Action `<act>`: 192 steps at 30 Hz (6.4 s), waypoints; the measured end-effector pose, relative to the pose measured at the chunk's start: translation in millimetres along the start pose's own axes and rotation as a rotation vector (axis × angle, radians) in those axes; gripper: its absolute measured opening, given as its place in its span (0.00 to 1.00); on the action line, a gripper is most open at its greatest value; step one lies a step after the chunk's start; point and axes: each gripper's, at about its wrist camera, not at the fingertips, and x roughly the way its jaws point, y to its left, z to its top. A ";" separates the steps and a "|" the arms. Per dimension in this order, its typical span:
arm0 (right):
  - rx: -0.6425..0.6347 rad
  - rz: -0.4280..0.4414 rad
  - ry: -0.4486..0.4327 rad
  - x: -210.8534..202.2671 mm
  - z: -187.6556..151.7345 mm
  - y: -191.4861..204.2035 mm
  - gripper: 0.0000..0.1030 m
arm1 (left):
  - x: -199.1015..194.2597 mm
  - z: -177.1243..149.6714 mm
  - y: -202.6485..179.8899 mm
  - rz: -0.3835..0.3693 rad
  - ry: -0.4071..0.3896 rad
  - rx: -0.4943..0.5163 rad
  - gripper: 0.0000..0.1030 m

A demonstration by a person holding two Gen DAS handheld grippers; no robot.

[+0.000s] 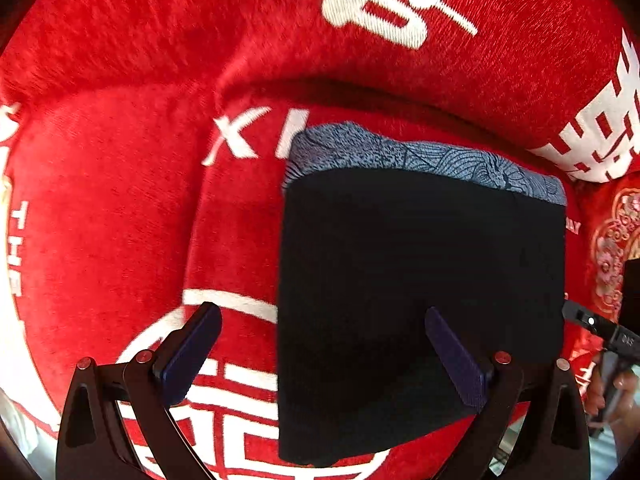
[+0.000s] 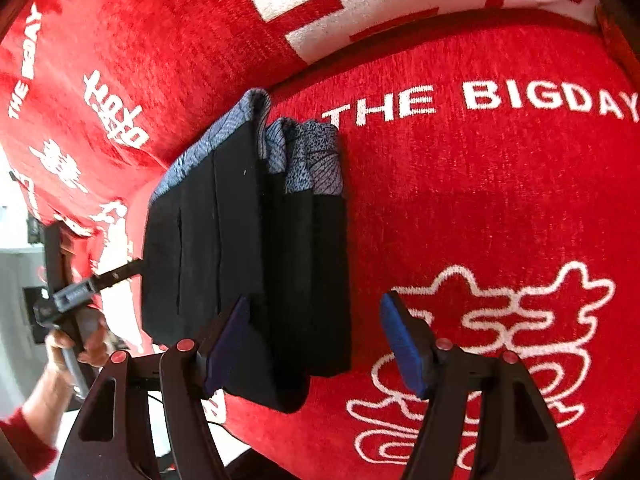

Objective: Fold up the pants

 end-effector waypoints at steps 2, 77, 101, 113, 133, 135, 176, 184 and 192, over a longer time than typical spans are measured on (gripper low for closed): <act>0.022 0.041 0.006 4.3 1.7 -6.9 0.71 | 7.1 4.4 1.9 -0.047 0.023 -0.011 1.00; -0.071 -0.166 -0.112 -14.1 -139.9 61.4 0.19 | -48.5 -144.2 -1.5 0.062 -0.218 0.151 0.87; -0.089 -0.354 -0.059 5.4 -189.8 105.9 0.40 | -24.6 -193.0 -28.8 0.287 -0.148 0.150 1.00; -0.099 -0.425 -0.104 -27.0 -227.3 154.0 0.81 | -73.3 -221.2 -29.8 0.303 -0.112 0.162 1.00; -0.080 -0.517 -0.161 -72.6 -265.9 210.1 1.00 | -155.3 -252.9 -53.3 0.314 -0.231 0.239 1.00; -0.081 -0.520 -0.164 -76.5 -267.8 212.2 1.00 | -158.7 -255.6 -56.8 0.314 -0.224 0.245 1.00; -0.243 -0.579 -0.165 -102.0 -261.2 217.9 1.00 | -172.8 -275.4 -95.8 0.403 -0.238 0.151 1.00; -0.246 -0.579 -0.164 -102.1 -260.1 217.7 1.00 | -173.8 -276.4 -97.8 0.404 -0.244 0.174 1.00; -0.239 -0.580 -0.166 -101.9 -263.1 218.3 1.00 | -172.8 -277.8 -99.3 0.403 -0.240 0.172 1.00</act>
